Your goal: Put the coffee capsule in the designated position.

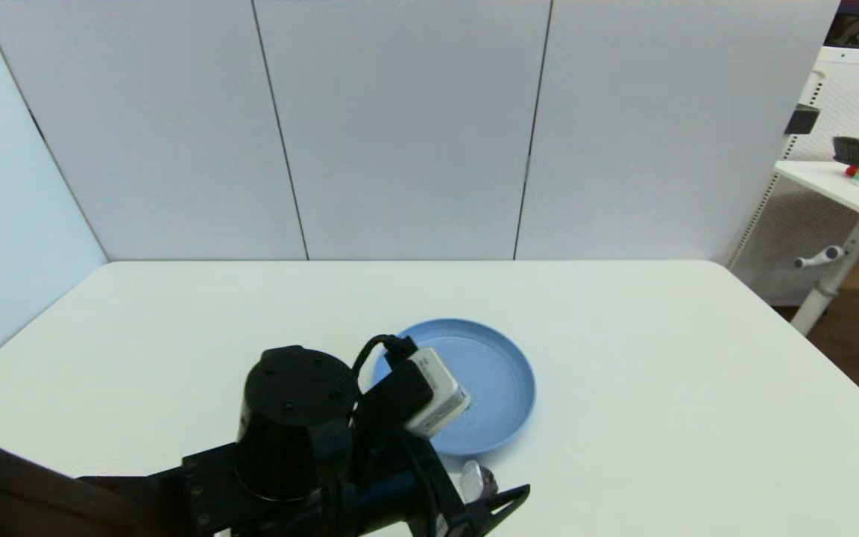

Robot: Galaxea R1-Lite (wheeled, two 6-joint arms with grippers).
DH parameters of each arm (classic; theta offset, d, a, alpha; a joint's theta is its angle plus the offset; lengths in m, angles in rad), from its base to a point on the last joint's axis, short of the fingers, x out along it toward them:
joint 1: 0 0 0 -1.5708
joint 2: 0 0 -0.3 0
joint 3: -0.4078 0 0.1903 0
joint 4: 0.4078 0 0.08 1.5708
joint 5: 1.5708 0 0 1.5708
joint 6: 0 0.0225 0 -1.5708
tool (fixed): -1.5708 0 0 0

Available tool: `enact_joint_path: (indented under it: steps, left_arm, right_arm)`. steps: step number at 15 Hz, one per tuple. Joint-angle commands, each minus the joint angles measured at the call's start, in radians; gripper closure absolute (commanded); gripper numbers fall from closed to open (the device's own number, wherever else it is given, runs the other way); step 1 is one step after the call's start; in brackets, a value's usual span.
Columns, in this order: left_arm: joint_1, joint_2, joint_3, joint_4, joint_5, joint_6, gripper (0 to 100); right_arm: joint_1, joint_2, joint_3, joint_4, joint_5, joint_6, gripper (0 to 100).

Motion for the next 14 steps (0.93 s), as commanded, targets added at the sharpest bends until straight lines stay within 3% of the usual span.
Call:
enact_joint_path:
  steps: [1,4,5,8,14]
  left_arm:
    - [-0.009,-0.403,0.046,0.242,0.055,0.002,0]
    - [0.119,-0.645,0.106,0.445,0.065,0.021,0]
    - [0.218,-0.737,0.137,0.500,0.061,0.028,0]
    - [0.482,-0.944,0.258,0.535,0.057,0.035,0]
    - [0.884,-1.294,0.355,0.589,0.055,0.034,0]
  right_arm:
    - [0.000,0.001,0.006,-0.001,0.000,0.003,0]
    - [0.000,0.001,0.006,-0.001,0.002,0.000,0]
    - [0.000,0.001,0.006,-0.001,0.000,0.000,0]
    - [0.000,0.001,0.006,0.001,0.000,0.000,0]
    - [0.000,0.001,0.006,-0.001,0.000,0.000,0]
